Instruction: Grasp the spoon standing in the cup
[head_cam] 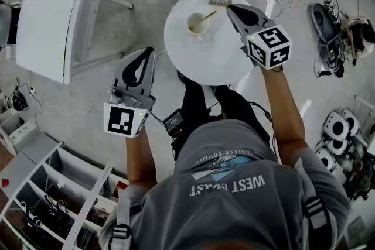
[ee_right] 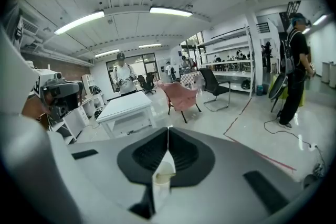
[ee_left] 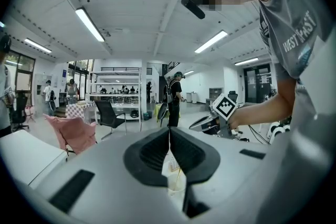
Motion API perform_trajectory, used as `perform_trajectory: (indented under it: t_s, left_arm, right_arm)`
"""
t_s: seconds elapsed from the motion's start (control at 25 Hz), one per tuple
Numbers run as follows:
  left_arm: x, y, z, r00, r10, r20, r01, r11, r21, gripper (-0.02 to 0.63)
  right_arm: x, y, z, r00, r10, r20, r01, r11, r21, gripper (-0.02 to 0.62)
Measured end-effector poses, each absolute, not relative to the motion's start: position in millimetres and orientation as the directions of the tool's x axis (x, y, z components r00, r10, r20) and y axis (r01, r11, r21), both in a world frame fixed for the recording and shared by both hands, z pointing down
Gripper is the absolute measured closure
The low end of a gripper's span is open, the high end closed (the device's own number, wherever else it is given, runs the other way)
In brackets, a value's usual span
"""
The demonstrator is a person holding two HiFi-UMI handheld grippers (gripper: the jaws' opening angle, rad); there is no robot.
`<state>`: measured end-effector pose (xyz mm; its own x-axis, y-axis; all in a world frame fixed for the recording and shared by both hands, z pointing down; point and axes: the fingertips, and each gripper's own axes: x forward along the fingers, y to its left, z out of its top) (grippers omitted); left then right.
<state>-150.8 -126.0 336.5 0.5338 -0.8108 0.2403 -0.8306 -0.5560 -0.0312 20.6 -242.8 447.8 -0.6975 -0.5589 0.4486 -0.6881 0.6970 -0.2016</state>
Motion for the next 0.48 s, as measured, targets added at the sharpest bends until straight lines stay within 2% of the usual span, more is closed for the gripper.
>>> perform_trajectory:
  t_s: [0.48]
  left_arm:
    - [-156.2,-128.5,361.5,0.533,-0.788,0.307,-0.831,-0.555,0.017,0.597]
  right_arm:
    - [22.2,-258.2,519.4,-0.680,-0.511,0.526,-0.709,0.643,-0.291,0.591]
